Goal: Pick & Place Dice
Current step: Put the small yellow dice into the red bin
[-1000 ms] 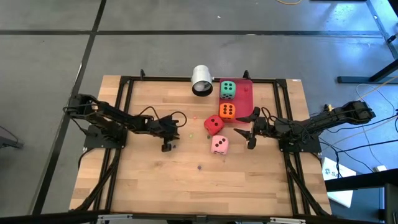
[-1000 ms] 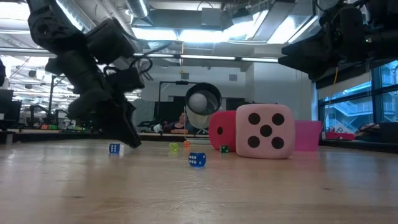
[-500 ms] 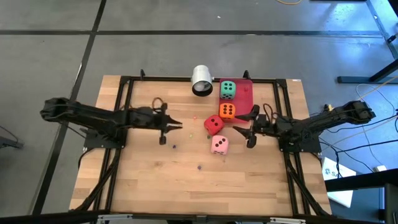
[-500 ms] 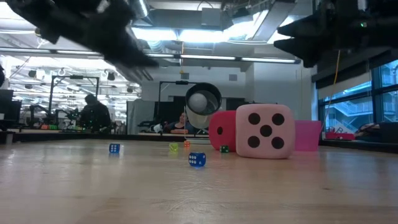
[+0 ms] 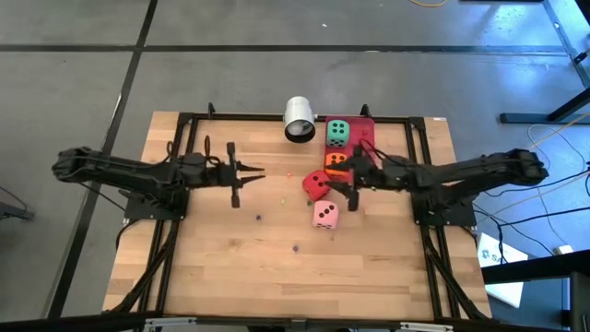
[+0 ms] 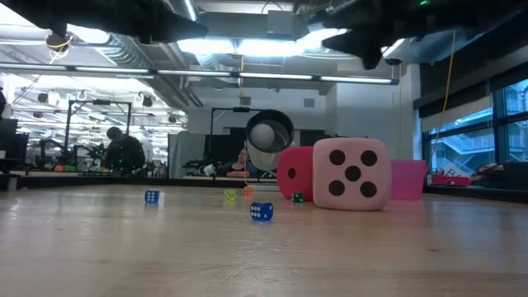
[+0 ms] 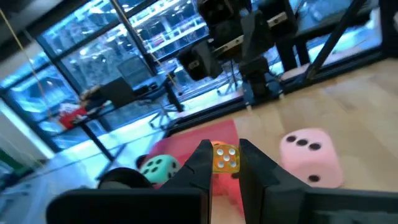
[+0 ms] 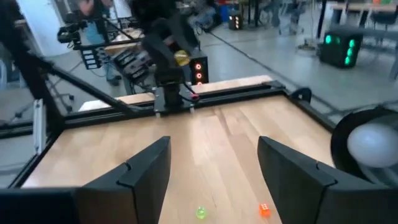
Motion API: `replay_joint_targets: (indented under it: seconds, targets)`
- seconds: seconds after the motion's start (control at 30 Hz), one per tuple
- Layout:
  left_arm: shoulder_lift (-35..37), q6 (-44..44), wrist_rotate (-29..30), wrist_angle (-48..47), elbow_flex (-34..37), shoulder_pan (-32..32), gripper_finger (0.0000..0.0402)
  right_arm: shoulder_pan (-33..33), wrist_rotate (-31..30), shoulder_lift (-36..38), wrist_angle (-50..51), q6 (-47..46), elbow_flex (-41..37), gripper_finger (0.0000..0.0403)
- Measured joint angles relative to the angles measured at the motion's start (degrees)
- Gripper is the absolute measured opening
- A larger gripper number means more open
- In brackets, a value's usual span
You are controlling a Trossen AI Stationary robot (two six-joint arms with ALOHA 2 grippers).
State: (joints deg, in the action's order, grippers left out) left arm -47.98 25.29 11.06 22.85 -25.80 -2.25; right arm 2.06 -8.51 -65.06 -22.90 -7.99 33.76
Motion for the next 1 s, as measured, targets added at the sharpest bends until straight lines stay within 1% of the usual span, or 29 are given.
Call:
replay_joint_targets:
  seconds: [0.07,0.1,0.23,0.3,0.33,0.43,0.53,0.6,0.7,0.83,1.0]
  targets:
    - [-0.1,2.2,3.2,-0.3,0.0,1.4,0.0029,-2.0,2.4,-3.6,-2.9,-2.8,0.8,0.0239]
    - [-0.3,3.2,4.9,-0.1,0.0,2.2,0.0030,-3.1,4.6,-5.3,-4.9,-4.6,1.1,0.0239]
    - [-1.3,7.3,11.4,0.0,0.0,5.9,0.0030,-7.4,17.1,-12.8,-15.6,-11.8,1.2,0.0239]
    - [-2.4,9.0,14.0,0.0,-0.5,7.5,0.0029,-9.7,22.0,-16.7,-20.7,-15.7,1.2,0.0239]
    - [-3.2,9.6,15.0,0.0,-1.0,8.3,0.0029,-10.6,23.5,-18.6,-23.2,-17.6,1.2,0.0239]
    - [-6.1,12.2,16.9,-0.3,-3.1,10.2,0.0030,-12.8,25.6,-24.1,-29.5,-23.0,1.2,0.0239]
    - [-10.1,14.9,19.0,-1.4,-5.8,11.4,0.0029,-14.2,29.6,-29.3,-32.3,-26.6,3.1,0.0239]
    - [-12.9,15.9,20.2,-3.2,-8.0,11.8,0.0029,-14.4,32.2,-32.3,-32.4,-27.2,5.6,0.0239]
    - [-17.2,16.1,20.9,-6.3,-11.4,11.7,0.0029,-14.2,34.7,-35.7,-32.4,-26.1,9.4,0.0239]
    - [-21.8,15.8,21.0,-10.0,-15.5,11.7,0.0029,-13.9,39.1,-37.9,-32.5,-25.3,13.6,0.0239]
    - [-25.0,15.6,22.2,-13.2,-19.1,11.7,0.0029,-13.2,41.0,-38.5,-32.6,-24.4,15.8,0.0239]
